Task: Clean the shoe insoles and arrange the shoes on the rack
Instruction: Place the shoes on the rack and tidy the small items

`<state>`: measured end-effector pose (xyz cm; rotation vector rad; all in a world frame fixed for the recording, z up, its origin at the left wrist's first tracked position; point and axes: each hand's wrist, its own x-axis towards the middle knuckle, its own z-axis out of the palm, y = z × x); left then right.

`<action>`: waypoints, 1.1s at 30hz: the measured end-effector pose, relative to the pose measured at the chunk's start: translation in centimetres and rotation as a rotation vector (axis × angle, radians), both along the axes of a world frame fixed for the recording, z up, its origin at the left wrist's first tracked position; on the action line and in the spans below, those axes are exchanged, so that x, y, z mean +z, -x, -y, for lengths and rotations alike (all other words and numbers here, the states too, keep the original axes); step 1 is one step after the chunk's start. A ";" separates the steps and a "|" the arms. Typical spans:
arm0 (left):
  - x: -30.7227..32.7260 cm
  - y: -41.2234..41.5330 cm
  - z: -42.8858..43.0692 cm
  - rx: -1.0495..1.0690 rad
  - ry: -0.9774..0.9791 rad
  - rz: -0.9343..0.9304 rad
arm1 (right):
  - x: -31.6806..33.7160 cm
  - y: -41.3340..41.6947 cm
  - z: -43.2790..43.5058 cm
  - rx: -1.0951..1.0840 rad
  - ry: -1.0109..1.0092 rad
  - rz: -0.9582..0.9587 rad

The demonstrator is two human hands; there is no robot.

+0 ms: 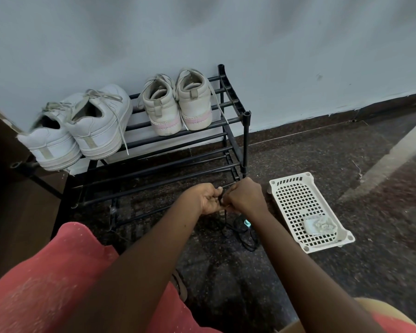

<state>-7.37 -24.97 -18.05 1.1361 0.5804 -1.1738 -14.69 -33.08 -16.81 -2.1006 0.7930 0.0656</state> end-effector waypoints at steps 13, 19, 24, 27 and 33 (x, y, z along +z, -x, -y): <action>2.5 -0.4 0.2 -0.661 -0.270 0.353 | 0.1 0.7 3.7 0.307 -0.190 0.189; 4.2 -2.1 -0.6 -0.741 -0.229 0.405 | -1.4 1.2 3.2 0.220 -0.613 0.254; 3.9 -2.8 -2.4 -0.532 -0.229 0.378 | -1.4 1.8 5.9 0.159 -0.572 0.210; 2.4 -2.9 -3.5 -0.300 -0.207 0.301 | -0.5 2.2 6.8 0.165 -0.548 0.193; -0.2 -3.6 -7.3 0.183 -0.203 0.202 | 0.0 3.3 9.7 0.049 -0.294 0.212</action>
